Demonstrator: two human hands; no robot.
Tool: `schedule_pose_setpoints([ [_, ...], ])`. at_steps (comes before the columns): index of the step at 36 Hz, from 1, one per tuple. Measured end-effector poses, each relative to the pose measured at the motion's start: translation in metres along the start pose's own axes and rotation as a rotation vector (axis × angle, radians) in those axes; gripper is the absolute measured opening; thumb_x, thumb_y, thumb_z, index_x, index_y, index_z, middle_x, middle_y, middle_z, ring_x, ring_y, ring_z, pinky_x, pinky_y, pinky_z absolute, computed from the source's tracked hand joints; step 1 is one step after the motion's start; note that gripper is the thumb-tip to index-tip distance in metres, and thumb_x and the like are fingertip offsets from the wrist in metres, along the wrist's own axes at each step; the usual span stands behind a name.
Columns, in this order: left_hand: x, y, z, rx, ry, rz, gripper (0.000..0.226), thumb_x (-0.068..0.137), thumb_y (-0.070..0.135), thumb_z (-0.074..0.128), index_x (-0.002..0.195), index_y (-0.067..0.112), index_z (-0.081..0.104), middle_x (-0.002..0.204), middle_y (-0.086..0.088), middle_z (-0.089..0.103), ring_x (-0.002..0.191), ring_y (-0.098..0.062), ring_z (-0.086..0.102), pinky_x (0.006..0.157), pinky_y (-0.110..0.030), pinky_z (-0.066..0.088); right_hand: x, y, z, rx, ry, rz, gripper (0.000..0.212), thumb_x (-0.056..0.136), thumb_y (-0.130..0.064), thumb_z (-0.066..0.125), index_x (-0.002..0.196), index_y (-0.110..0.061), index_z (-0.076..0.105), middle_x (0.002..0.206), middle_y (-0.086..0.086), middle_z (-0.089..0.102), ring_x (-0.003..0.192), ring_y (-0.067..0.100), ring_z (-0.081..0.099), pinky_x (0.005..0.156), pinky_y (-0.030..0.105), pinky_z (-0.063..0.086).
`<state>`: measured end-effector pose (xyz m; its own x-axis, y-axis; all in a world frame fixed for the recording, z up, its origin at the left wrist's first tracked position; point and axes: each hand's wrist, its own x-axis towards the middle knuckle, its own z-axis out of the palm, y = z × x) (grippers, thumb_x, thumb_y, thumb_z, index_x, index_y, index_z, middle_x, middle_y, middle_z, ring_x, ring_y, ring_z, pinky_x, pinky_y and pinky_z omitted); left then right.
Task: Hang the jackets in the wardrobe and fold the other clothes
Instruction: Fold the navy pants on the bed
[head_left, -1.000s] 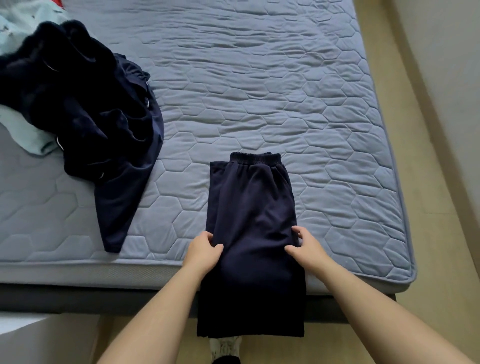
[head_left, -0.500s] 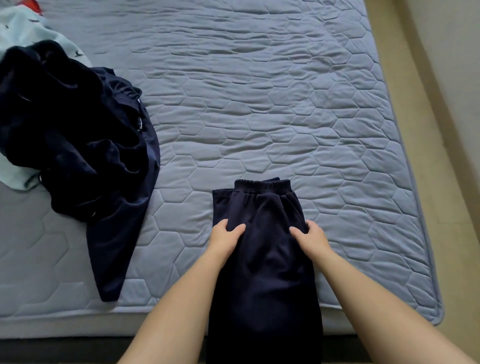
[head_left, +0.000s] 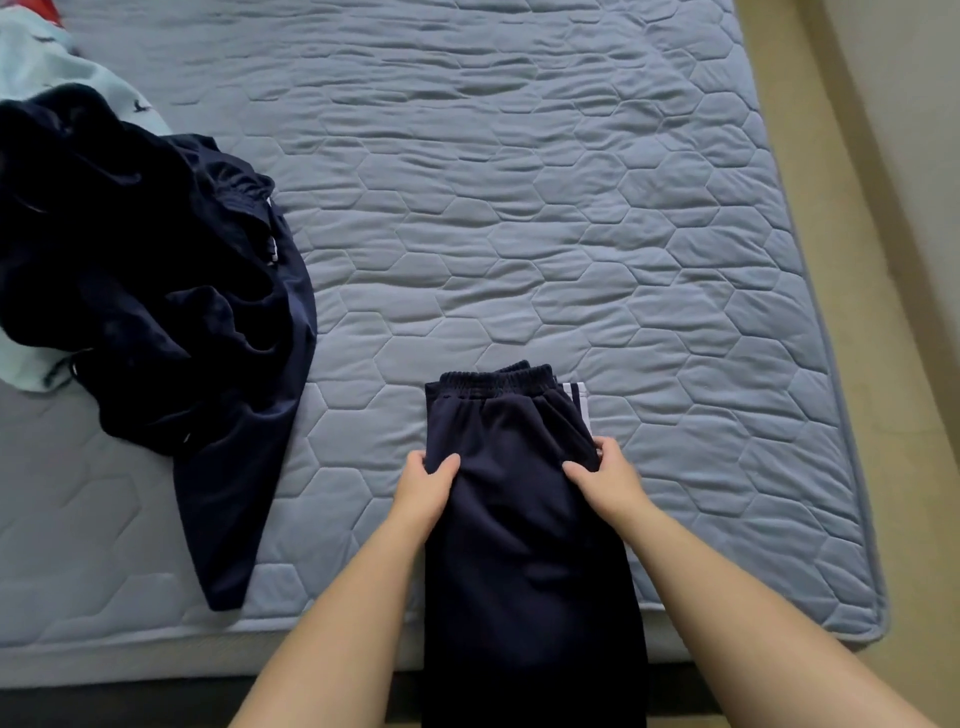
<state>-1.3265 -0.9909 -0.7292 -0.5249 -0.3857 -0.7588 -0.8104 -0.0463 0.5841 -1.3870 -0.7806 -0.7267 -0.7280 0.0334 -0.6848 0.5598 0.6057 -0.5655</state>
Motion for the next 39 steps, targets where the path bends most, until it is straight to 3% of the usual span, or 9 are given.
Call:
schedule_pose_setpoints([
  [5,-0.035,-0.033,-0.005,-0.004,-0.182,-0.054,0.035,0.089,0.023,0.065,0.122,0.012,0.057,0.112,-0.002,0.063,0.100,-0.016,0.060,0.081,-0.024,0.047,-0.028,0.029,-0.009,0.003,-0.073,0.128,0.034,0.084,-0.025,0.070,0.111,-0.010,0.056,0.104,0.004,0.062,0.097,0.021,0.060,0.082,0.030,0.046],
  [10,-0.089,-0.086,-0.010,0.008,-0.320,-0.168,0.027,0.085,0.020,0.070,0.111,0.021,0.061,0.102,0.005,0.068,0.088,-0.005,0.063,0.066,-0.012,0.048,-0.076,0.067,-0.021,0.048,-0.206,0.217,0.029,0.085,-0.019,0.071,0.109,-0.005,0.061,0.104,0.010,0.068,0.092,0.020,0.065,0.078,0.029,0.052],
  [15,-0.135,-0.131,-0.019,0.117,-0.316,-0.233,0.019,0.084,0.028,0.071,0.101,0.021,0.066,0.096,0.008,0.071,0.087,-0.005,0.065,0.066,-0.014,0.048,-0.128,0.107,-0.033,-0.024,-0.343,0.266,0.015,0.084,-0.015,0.071,0.096,-0.013,0.062,0.085,-0.002,0.068,0.067,0.003,0.060,0.045,0.009,0.043],
  [19,-0.162,-0.157,-0.024,0.139,-0.243,-0.226,0.014,0.086,0.029,0.070,0.092,0.017,0.070,0.089,0.002,0.073,0.076,-0.008,0.066,0.056,-0.012,0.045,-0.156,0.134,-0.039,-0.079,-0.463,0.271,0.023,0.083,-0.010,0.070,0.106,-0.008,0.068,0.094,0.004,0.069,0.077,0.011,0.063,0.063,0.016,0.047],
  [22,-0.178,-0.174,-0.025,0.126,-0.232,-0.233,0.016,0.087,0.028,0.068,0.089,0.013,0.070,0.074,0.001,0.070,0.061,-0.011,0.060,0.049,-0.016,0.042,-0.173,0.149,-0.038,-0.089,-0.504,0.249,0.017,0.083,-0.007,0.068,0.100,-0.011,0.070,0.092,0.003,0.070,0.079,0.010,0.061,0.070,0.019,0.046],
  [27,-0.190,-0.201,-0.017,0.107,-0.176,-0.169,0.011,0.091,0.019,0.063,0.101,0.016,0.067,0.081,0.006,0.068,0.067,-0.005,0.058,0.056,-0.016,0.043,-0.190,0.171,-0.029,-0.032,-0.412,0.181,0.015,0.086,-0.007,0.062,0.098,-0.012,0.070,0.094,0.002,0.069,0.084,0.011,0.059,0.070,0.017,0.044],
  [32,-0.180,-0.222,0.001,0.112,-0.036,-0.156,0.013,0.093,0.022,0.058,0.105,0.016,0.057,0.102,-0.003,0.065,0.089,-0.019,0.060,0.066,-0.025,0.043,-0.187,0.191,-0.013,-0.008,-0.320,0.150,0.027,0.086,-0.011,0.063,0.113,-0.015,0.058,0.109,0.001,0.065,0.098,0.015,0.059,0.082,0.025,0.043],
  [37,-0.159,-0.239,0.021,0.144,0.125,-0.155,0.056,0.085,0.028,0.068,0.129,0.005,0.042,0.127,-0.012,0.051,0.112,-0.026,0.052,0.092,-0.033,0.043,-0.170,0.211,0.007,-0.010,-0.143,0.144,0.045,0.079,-0.016,0.072,0.114,-0.013,0.045,0.112,0.006,0.057,0.104,0.022,0.057,0.084,0.029,0.045],
  [39,-0.153,-0.244,0.027,0.112,0.175,-0.157,0.061,0.083,0.030,0.071,0.128,0.005,0.037,0.127,-0.012,0.046,0.109,-0.025,0.050,0.091,-0.031,0.041,-0.164,0.217,0.011,0.023,-0.074,0.128,0.047,0.077,-0.016,0.074,0.112,-0.016,0.041,0.112,0.005,0.055,0.102,0.020,0.056,0.082,0.028,0.043],
])
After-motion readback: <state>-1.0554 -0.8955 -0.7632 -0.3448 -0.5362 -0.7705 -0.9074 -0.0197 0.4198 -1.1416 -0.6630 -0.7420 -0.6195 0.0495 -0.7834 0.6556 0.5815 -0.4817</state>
